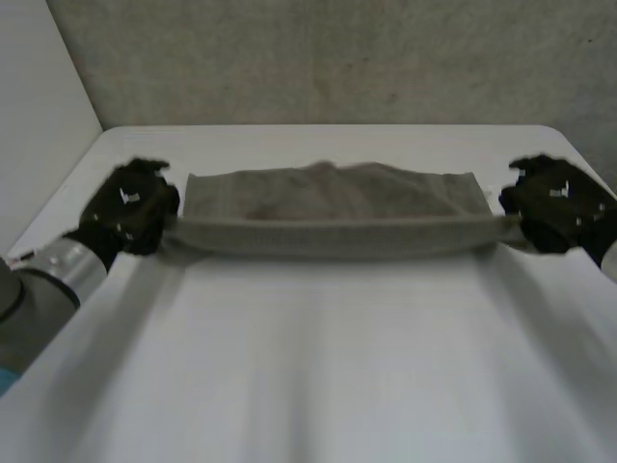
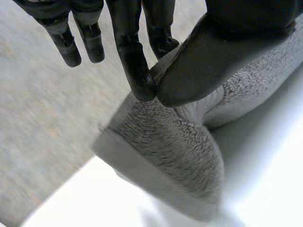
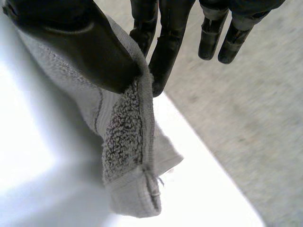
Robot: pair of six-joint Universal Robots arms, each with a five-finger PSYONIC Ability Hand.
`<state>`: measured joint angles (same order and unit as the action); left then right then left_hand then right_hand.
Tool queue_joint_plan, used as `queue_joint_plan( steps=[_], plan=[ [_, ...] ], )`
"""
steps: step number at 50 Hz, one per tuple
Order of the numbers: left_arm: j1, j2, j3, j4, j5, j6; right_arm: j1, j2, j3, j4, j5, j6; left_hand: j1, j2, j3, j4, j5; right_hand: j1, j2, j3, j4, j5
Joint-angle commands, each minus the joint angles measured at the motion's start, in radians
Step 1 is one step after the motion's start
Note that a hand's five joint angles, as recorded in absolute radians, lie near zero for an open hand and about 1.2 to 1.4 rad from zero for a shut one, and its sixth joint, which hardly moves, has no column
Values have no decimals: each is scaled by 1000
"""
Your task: Fold the towel.
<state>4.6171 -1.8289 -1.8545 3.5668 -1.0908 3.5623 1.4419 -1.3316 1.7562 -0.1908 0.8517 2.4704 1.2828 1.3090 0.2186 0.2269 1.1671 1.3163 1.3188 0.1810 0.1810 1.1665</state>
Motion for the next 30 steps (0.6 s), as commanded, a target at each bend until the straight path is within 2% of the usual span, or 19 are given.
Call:
queue_joint_plan(
  steps=[1,2,4,5,8,9,10,11,13,16,18,19,20,21,23,24,26,27,30],
  plan=[
    [-9,89,-94,-106,6,44,-89,-133,88,109,-83,-63,114,87,-44,-52,55,80,77,-6,-7,55],
    [-12,136,-107,-146,9,44,-89,-133,88,110,-83,-64,114,87,-44,-52,55,80,77,-6,-7,55],
    [-11,188,-121,-183,14,41,-171,-229,97,198,-176,-68,114,87,-44,-52,55,80,77,-6,-7,55],
    [-8,241,-132,-218,20,38,-172,-230,97,198,-177,-68,114,87,-44,-52,55,80,77,-6,-7,55],
    [-3,362,-144,-291,35,32,-291,-392,101,295,-348,-64,114,87,-44,-52,55,80,77,-6,-7,55],
    [0,403,-144,-319,42,27,-291,-393,101,295,-349,-64,114,87,-44,-52,55,80,77,-6,-7,55],
    [3,431,-143,-338,48,18,-343,-437,103,319,-415,-59,114,87,-44,-52,55,80,77,-6,-7,55],
    [3,431,-143,-338,48,18,-344,-437,103,320,-416,-59,114,87,-44,-52,55,80,77,-6,-7,55],
    [9,445,-131,-350,54,-6,-382,-474,95,321,-496,-51,114,87,-44,-52,55,80,77,-6,-7,55],
    [9,418,-106,-342,55,-25,-376,-446,75,317,-511,-47,114,87,-44,-52,55,80,77,-6,-7,55],
    [9,359,-83,-335,54,-23,-300,-324,13,294,-452,-51,114,87,-44,-52,55,80,77,-6,-7,55],
    [5,283,-50,-332,49,-19,-299,-324,12,294,-451,-51,114,87,-44,-52,55,80,77,-6,-7,55],
    [-6,205,1,-335,39,-17,-232,-237,-35,280,-383,-56,114,87,-44,-52,55,80,77,-6,-7,55],
    [-6,204,1,-335,39,-17,-232,-236,-35,280,-382,-56,114,87,-44,-52,55,80,77,-6,-7,55],
    [-20,70,95,-344,37,-10,-83,-79,-143,272,-233,-65,114,87,-44,-52,55,80,77,-6,-7,55],
    [-20,69,95,-344,37,-10,-83,-78,-144,272,-232,-65,114,87,-44,-52,55,80,77,-6,-7,55],
    [-26,15,144,-344,37,-2,3,58,-262,284,-99,-105,114,87,-44,-52,55,80,77,-6,-7,55],
    [-37,-62,211,-342,32,10,3,58,-262,284,-99,-105,114,87,-44,-52,55,80,77,-6,-7,55],
    [-43,-122,270,-345,22,12,29,184,-351,310,-13,-179,114,87,-44,-52,55,80,77,-6,-7,55]
  ],
)
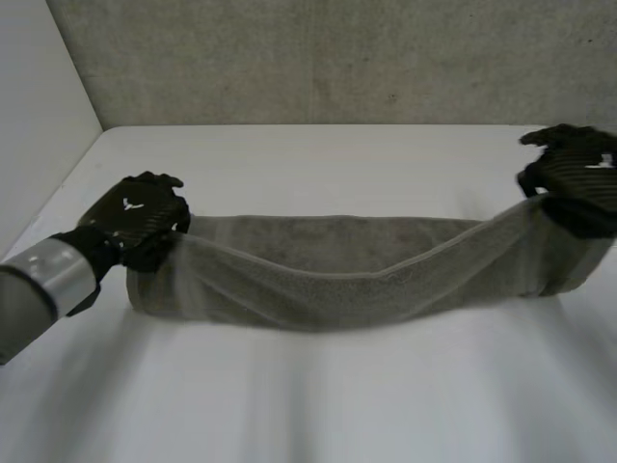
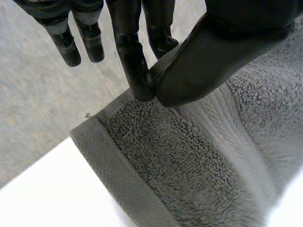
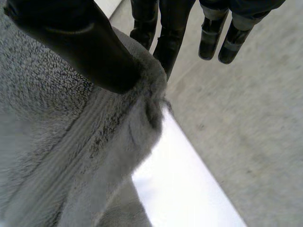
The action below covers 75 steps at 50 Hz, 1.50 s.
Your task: Fold the towel.
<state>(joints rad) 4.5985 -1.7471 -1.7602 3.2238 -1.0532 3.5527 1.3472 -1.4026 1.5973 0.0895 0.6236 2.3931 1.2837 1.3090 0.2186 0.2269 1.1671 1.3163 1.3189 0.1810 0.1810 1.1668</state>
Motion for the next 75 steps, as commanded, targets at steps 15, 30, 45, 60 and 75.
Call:
queue_joint_plan(
  steps=[15,30,45,60,75],
  plan=[
    [-79,-523,556,1,-174,23,228,502,-418,-37,409,-58,113,87,-44,-52,55,80,77,-6,-7,55],
    [-119,-643,631,90,-179,28,244,672,-504,-241,469,-41,113,87,-44,-52,55,80,77,-6,-7,55],
    [-161,-661,630,108,-220,107,268,708,-548,-344,538,32,-1097,-1122,-44,-52,-1155,-1142,-1144,-6,-7,-1167],
    [-155,-395,368,108,-254,95,254,375,-202,-278,539,129,-1094,-1119,-44,-52,-1152,-1142,-1144,-6,-7,-1167],
    [-104,-442,314,51,-263,89,178,254,-5,-225,419,135,-398,-423,-44,-52,-456,-1142,-1144,-6,-7,-1167]
  ],
)
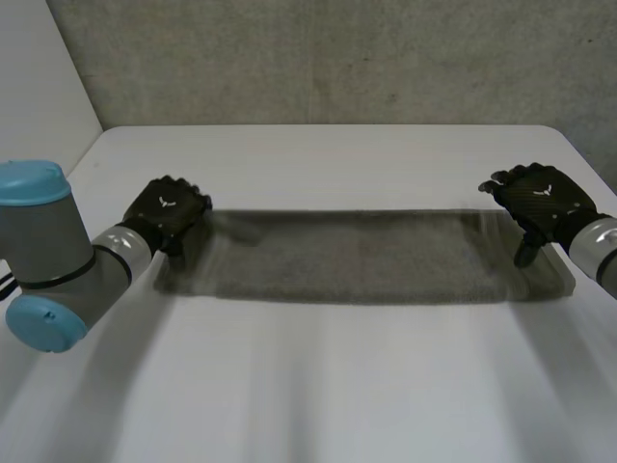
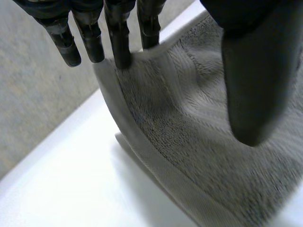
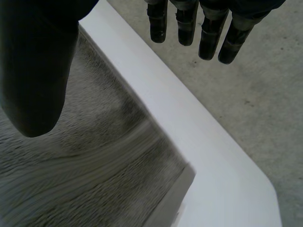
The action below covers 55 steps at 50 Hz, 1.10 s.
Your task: Fold the towel.
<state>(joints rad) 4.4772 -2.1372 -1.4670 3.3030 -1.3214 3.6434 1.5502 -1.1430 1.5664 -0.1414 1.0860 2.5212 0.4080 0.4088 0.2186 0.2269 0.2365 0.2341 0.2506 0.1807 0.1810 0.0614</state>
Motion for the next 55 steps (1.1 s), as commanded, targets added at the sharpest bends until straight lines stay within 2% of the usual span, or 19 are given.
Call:
queue_joint_plan(
  steps=[1,2,3,4,7,22,33,38,40,43,48,51,55],
  plan=[
    [17,-59,34,-34,7,-2,-25,-6,33,6,-44,7,565,564,-44,-52,562,-60,-76,-6,-7,-61],
    [17,-59,34,-34,7,-2,-25,-6,41,5,-44,5,566,565,-44,-52,563,-60,-76,-6,-7,-61],
    [17,-66,46,-37,10,-2,-25,-6,41,5,-44,5,391,391,-44,-52,388,-60,-76,-6,-7,-61],
    [17,-70,57,-37,8,-2,-24,-6,47,6,-44,-1,-168,-169,-44,-52,-171,-60,-76,-6,-7,-61],
    [19,-70,69,-36,10,-5,-19,-6,57,5,-44,-4,-234,-234,-44,-52,-236,-60,-76,-6,-7,-61],
    [16,-69,85,-22,7,-28,-29,2,72,3,-52,-9,-234,-234,-44,-52,-236,-60,-76,-6,-7,-61],
    [16,-96,135,32,62,-146,-22,5,81,3,-54,-9,-234,-234,-44,-52,-236,-60,-76,-6,-7,-61],
    [17,-101,140,63,73,-259,-19,15,81,3,-54,-9,-234,-234,-44,-52,-236,-60,-76,-6,-7,-61],
    [31,-96,129,136,74,-356,-19,16,81,3,-55,-9,-234,-234,-44,-52,-236,-60,-76,-6,-7,-61],
    [45,-90,109,211,73,-417,-18,17,81,3,-55,-9,-234,-234,-44,-52,-236,-60,-76,-6,-7,-61],
    [51,-89,80,266,76,-445,-19,19,83,3,-55,-9,-180,-181,-44,-52,-183,-60,-76,-6,-7,-61],
    [53,-87,76,267,76,-445,-21,19,84,3,-55,-9,-83,-84,-44,-52,-86,-60,-76,-6,-7,-61],
    [42,-89,77,265,77,-443,-21,19,84,3,-55,-9,-74,-75,-44,-52,-77,-60,-76,-6,-7,-61]
  ],
)
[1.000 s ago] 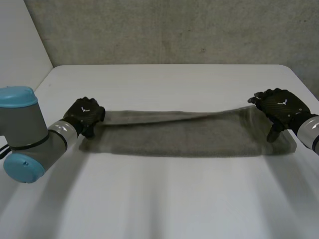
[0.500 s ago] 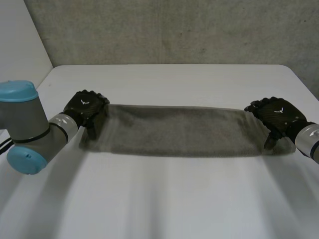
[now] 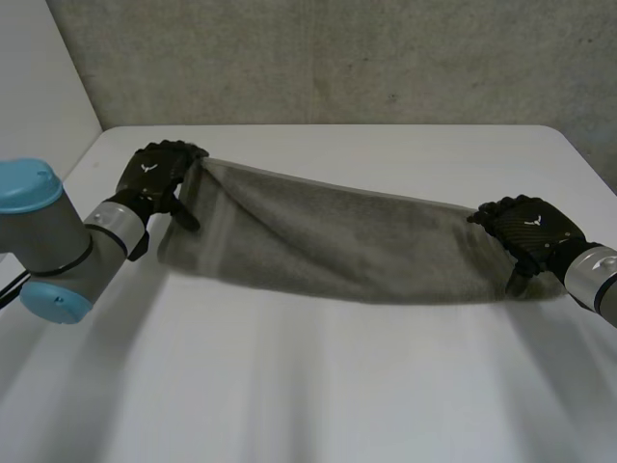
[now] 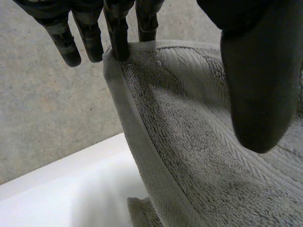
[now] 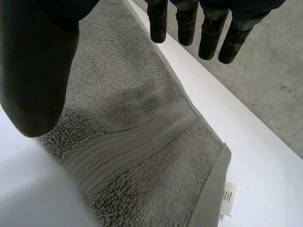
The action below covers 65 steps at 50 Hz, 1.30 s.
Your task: Fold the towel.
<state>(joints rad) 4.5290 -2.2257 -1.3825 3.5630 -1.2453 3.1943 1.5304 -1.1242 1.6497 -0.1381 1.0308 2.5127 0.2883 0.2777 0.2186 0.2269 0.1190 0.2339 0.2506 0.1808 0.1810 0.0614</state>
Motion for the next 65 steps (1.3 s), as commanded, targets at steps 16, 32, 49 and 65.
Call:
queue_joint_plan(
  steps=[16,32,49,65],
  plan=[
    [-16,-14,-1,-76,35,125,2,0,2,0,-1,0,122,132,-44,-52,117,-59,-76,-6,-7,-61],
    [-13,-14,11,-139,35,180,0,-2,10,0,-1,0,489,499,-44,-52,484,-59,-76,-6,-7,-61],
    [-13,-11,0,-145,37,180,2,0,12,0,-3,0,-114,-103,-44,-52,-119,-59,-76,-6,-7,-61],
    [-8,129,-124,-161,-42,237,-61,-16,-1,15,11,-20,-114,-103,-44,-52,-119,-59,-76,-6,-7,-61]
  ],
)
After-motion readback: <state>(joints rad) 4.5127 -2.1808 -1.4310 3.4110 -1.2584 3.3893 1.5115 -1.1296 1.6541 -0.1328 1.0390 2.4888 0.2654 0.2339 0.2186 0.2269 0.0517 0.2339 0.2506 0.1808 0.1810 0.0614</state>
